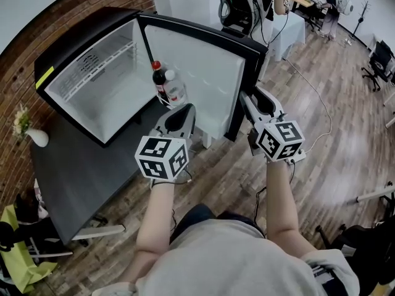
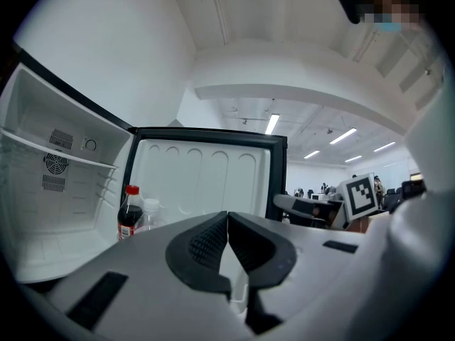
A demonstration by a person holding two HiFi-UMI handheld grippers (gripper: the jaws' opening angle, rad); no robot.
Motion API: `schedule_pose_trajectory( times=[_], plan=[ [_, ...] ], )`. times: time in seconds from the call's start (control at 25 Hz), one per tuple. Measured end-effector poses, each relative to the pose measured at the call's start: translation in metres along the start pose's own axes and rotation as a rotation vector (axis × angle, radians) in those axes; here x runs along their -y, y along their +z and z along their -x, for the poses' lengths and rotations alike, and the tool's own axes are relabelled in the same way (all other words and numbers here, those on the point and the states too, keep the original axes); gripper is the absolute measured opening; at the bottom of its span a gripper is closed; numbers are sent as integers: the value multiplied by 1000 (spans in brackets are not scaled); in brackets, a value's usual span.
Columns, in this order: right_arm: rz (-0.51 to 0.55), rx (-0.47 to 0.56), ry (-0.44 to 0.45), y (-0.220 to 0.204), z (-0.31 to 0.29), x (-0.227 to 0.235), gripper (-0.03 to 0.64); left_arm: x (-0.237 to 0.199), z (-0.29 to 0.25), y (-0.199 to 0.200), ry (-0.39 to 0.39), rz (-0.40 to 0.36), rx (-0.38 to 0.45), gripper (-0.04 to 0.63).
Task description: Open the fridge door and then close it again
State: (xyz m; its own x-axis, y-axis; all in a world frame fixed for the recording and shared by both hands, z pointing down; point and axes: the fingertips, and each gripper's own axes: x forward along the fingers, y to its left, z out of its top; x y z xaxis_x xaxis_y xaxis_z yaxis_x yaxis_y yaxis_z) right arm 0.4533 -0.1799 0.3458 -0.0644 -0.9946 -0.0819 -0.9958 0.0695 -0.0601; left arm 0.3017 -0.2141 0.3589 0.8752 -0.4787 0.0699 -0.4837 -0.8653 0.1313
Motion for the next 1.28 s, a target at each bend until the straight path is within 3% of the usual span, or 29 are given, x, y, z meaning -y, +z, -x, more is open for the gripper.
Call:
schedule_pose_trajectory(
  times=[0.88,1.28],
  plan=[
    [-11,17,-1,0,1,-3,146,0,-2,-3,-14,17,-6,8],
    [-2,-11,65,-1,9,-27,147,9,6,-11,-44,16,-24,8]
  ],
)
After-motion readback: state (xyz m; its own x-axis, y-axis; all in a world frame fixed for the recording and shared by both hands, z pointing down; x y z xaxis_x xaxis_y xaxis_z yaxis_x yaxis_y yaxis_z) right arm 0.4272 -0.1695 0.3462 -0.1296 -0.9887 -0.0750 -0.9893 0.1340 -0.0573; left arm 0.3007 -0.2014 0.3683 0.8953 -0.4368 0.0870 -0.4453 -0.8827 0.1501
